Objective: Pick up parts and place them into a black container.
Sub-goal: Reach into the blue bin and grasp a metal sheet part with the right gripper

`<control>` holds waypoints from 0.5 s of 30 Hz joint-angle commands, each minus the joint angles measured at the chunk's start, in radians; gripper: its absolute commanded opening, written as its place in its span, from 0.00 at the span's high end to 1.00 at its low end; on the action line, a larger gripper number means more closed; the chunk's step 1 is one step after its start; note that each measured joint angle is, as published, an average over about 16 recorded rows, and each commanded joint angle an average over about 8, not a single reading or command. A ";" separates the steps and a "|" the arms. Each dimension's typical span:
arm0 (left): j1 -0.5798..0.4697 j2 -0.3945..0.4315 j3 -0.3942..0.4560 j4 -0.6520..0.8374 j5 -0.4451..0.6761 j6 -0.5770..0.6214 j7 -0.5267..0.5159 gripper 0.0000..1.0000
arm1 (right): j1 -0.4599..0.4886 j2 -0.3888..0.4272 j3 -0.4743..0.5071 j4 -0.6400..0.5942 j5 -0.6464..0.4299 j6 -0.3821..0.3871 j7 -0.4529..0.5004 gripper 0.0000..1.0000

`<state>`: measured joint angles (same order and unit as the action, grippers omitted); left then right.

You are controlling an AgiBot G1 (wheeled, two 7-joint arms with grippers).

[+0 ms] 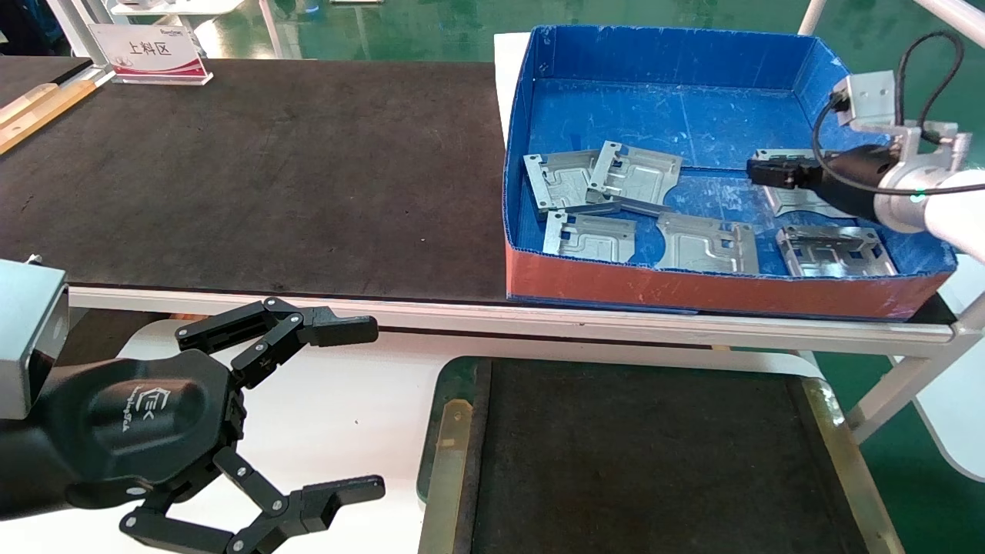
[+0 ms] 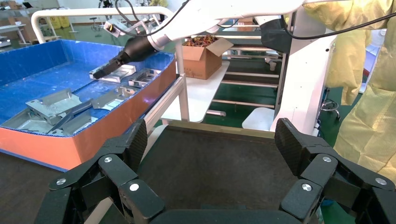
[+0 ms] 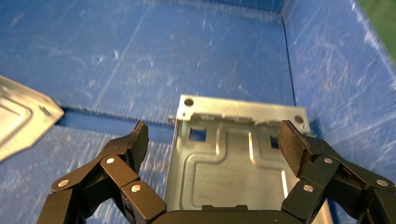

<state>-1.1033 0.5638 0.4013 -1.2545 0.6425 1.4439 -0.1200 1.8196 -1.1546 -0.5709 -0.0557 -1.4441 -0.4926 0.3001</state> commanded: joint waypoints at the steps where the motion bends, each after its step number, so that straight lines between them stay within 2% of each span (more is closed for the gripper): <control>1: 0.000 0.000 0.000 0.000 0.000 0.000 0.000 0.00 | -0.008 -0.002 -0.003 0.004 -0.005 0.008 0.008 0.06; 2: 0.000 0.000 0.000 0.000 0.000 0.000 0.000 0.00 | -0.010 -0.002 -0.004 0.006 -0.006 0.009 0.011 0.15; 8: 0.000 0.000 0.000 0.000 0.000 0.000 0.000 0.00 | -0.018 -0.003 -0.010 0.017 -0.014 0.011 0.030 0.90; 10: 0.000 0.000 0.000 0.000 0.000 0.000 0.000 0.00 | -0.019 -0.003 -0.012 0.020 -0.017 0.010 0.035 1.00; 15: 0.000 0.000 0.000 0.000 0.000 0.000 0.000 0.00 | -0.021 -0.003 -0.016 0.026 -0.024 0.008 0.047 1.00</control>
<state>-1.1033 0.5637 0.4013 -1.2545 0.6424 1.4438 -0.1200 1.7974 -1.1585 -0.5872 -0.0297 -1.4679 -0.4840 0.3463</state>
